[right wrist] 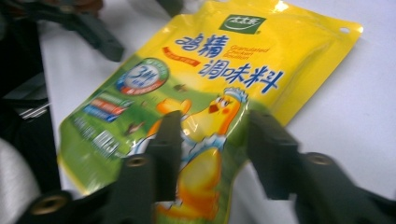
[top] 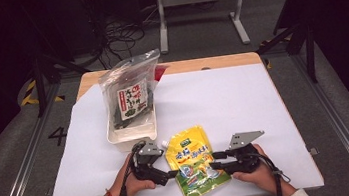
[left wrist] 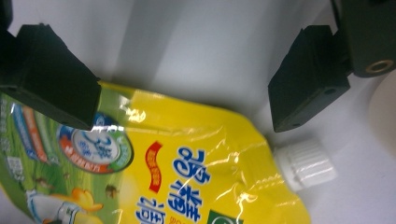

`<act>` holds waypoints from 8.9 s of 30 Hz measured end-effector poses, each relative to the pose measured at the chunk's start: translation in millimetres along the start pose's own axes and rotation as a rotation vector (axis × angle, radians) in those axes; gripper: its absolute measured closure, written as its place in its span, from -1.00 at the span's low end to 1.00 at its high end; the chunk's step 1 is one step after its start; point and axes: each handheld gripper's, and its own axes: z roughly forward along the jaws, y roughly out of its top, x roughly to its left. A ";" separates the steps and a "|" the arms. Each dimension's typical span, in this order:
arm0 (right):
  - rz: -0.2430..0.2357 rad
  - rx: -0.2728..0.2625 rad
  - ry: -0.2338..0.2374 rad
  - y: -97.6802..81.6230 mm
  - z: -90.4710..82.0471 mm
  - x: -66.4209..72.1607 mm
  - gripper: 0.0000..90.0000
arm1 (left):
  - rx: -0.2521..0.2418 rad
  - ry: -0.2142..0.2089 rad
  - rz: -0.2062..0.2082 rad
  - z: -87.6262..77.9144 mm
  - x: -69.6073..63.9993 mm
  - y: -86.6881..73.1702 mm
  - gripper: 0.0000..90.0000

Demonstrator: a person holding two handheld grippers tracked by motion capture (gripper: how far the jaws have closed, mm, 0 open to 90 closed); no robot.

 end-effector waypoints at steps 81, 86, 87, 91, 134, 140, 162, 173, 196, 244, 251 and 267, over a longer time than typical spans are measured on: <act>-0.159 -0.320 -0.066 33.9 -19.8 50.3 0.05 | -0.491 -0.069 0.094 -89.1 -2.9 16.7 0.86; -0.126 -0.288 -0.093 25.1 -23.4 43.9 -0.13 | -0.521 -0.027 0.106 -104.7 0.1 18.7 0.86; -0.116 -0.284 -0.100 22.8 -24.9 42.6 -0.18 | -0.526 -0.022 0.108 -107.6 0.9 19.1 0.86; -0.093 -0.257 -0.125 16.5 -30.1 39.0 -0.29 | -0.539 0.006 0.118 -114.3 2.9 21.8 0.86; -0.065 -0.087 -0.190 -13.2 -38.1 29.2 -0.51 | -0.517 0.157 0.112 -142.6 66.5 13.7 0.87; -0.067 -0.085 -0.187 -13.2 -38.1 29.4 -0.52 | -0.496 0.155 0.105 -139.4 68.9 10.2 0.87; -0.074 -0.068 -0.172 -12.7 -33.3 30.0 -0.52 | -0.460 0.153 0.047 -124.7 79.7 -5.4 0.87; -0.083 -0.056 -0.165 -11.6 -30.4 30.7 -0.53 | -0.467 0.154 0.022 -124.0 83.1 -10.7 0.87; -0.095 -0.031 -0.143 -10.8 -24.2 32.3 -0.54 | -0.434 0.161 0.025 -122.4 85.5 -20.0 0.88; -0.110 -0.029 -0.146 -10.6 -26.6 32.3 -0.54 | -0.487 0.354 -0.011 -131.3 58.3 -22.4 0.36; -0.112 -0.035 -0.149 -10.5 -28.2 32.0 -0.54 | -0.488 0.412 -0.035 -141.7 52.9 -29.6 0.26; -0.115 -0.049 -0.165 -9.0 -31.8 30.7 -0.54 | -0.477 0.478 -0.062 -152.1 33.5 -57.9 -0.19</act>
